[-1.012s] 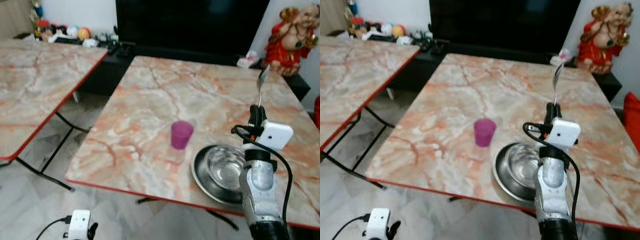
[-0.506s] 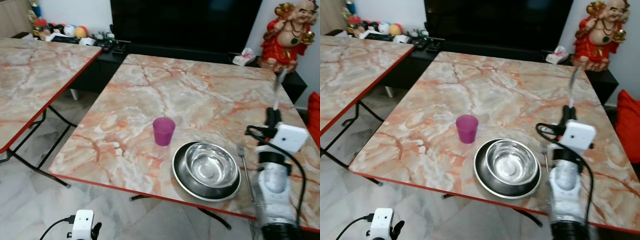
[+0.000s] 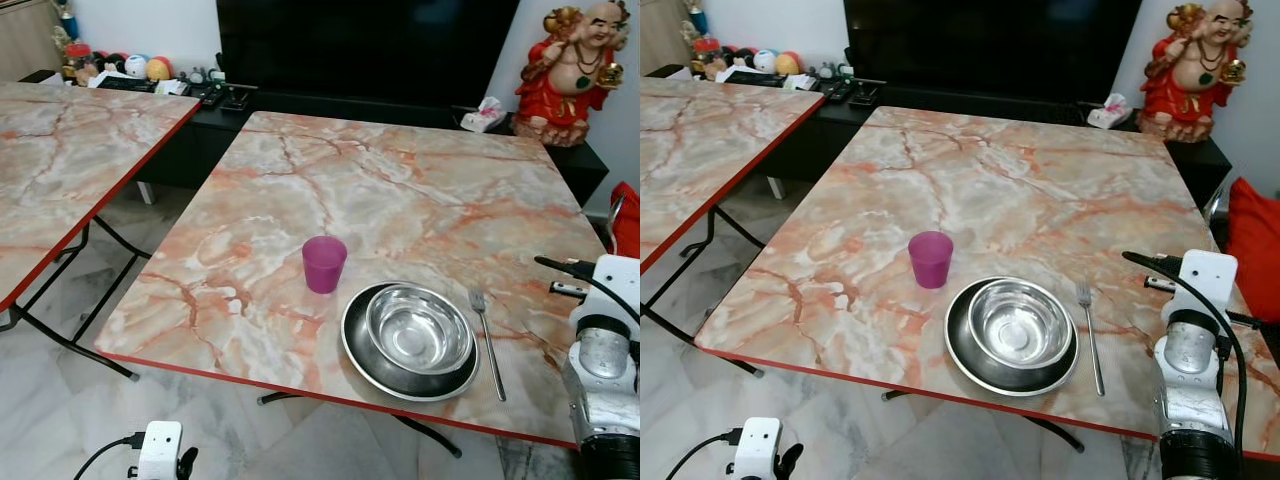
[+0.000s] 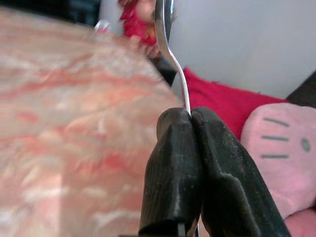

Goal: Setting the table

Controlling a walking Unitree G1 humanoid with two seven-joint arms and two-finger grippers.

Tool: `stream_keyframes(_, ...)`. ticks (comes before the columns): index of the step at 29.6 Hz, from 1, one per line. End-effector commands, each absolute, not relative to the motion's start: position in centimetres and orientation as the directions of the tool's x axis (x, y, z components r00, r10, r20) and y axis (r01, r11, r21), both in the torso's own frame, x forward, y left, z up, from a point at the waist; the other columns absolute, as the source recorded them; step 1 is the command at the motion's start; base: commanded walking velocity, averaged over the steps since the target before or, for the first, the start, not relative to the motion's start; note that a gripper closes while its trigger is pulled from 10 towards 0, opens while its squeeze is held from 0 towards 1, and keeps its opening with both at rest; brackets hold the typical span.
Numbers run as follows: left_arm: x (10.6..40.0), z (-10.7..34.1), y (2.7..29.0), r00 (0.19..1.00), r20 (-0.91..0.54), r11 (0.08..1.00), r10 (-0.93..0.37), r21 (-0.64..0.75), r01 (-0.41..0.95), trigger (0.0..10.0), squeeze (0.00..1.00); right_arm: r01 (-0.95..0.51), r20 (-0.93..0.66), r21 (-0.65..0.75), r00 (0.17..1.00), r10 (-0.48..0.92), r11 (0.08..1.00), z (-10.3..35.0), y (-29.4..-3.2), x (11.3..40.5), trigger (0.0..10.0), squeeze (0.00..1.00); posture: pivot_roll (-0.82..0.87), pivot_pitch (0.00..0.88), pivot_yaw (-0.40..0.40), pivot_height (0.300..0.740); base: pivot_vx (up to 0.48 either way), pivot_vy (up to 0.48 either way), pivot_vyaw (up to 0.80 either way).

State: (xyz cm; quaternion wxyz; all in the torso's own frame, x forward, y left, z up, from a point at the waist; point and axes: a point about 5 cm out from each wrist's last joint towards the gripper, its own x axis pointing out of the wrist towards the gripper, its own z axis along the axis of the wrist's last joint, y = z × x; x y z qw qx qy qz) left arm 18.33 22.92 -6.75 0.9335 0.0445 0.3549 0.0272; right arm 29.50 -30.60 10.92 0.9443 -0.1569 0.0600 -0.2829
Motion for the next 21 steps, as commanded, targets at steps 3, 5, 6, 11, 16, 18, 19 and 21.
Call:
stream_keyframes(3,18.1,-6.9,22.9,0.739,-0.669,0.995,0.078,0.098,-0.016,10.0,0.00,0.459,-0.104,-0.381,0.841,-0.530,0.803,9.8,-30.5,29.2,10.0,0.00,0.11,0.000,-0.036,0.740,0.000,0.000,0.00)
stream_keyframes(5,18.2,-6.9,22.9,0.739,-0.669,0.995,0.077,0.098,-0.015,10.0,0.00,0.431,-0.126,-0.392,0.850,-0.512,0.813,9.4,-30.3,29.2,10.0,0.00,0.10,0.000,-0.037,0.740,0.000,0.000,0.00)
stream_keyframes(6,18.2,-6.9,22.8,0.741,-0.667,0.995,0.076,0.096,-0.016,10.0,0.00,0.356,-0.179,-0.436,0.865,-0.468,0.826,8.6,-29.7,29.1,10.0,0.00,0.11,0.000,-0.040,0.740,0.000,0.000,0.00)
stream_keyframes(11,18.1,-6.9,22.7,0.742,-0.666,0.996,0.075,0.091,-0.019,10.0,0.00,0.260,-0.278,-0.509,0.853,-0.443,0.820,6.9,-29.2,28.4,10.0,0.00,0.11,0.000,-0.042,0.740,0.000,0.000,0.00)
stream_keyframes(16,18.1,-6.9,22.7,0.743,-0.665,0.996,0.074,0.089,-0.020,10.0,0.00,0.236,-0.325,-0.505,0.839,-0.436,0.831,6.1,-28.9,27.8,10.0,0.00,0.10,0.000,-0.043,0.740,0.000,0.000,0.00)
stream_keyframes(18,18.1,-6.9,22.7,0.744,-0.664,0.996,0.074,0.089,-0.020,10.0,0.00,0.226,-0.339,-0.505,0.836,-0.432,0.833,5.8,-28.7,27.4,10.0,0.00,0.10,0.000,-0.043,0.740,0.000,0.000,0.00)
stream_keyframes(19,18.2,-6.9,22.7,0.745,-0.663,0.996,0.075,0.088,-0.022,10.0,0.00,0.225,-0.349,-0.506,0.829,-0.437,0.832,5.6,-28.6,27.1,10.0,0.00,0.10,0.000,-0.043,0.740,0.000,0.000,0.00)
stream_keyframes(21,18.2,-6.8,22.7,0.747,-0.661,0.996,0.074,0.088,-0.021,10.0,0.00,0.233,-0.356,-0.507,0.820,-0.447,0.830,5.3,-28.8,26.8,10.0,0.00,0.10,0.000,-0.041,0.740,0.000,0.000,0.00)
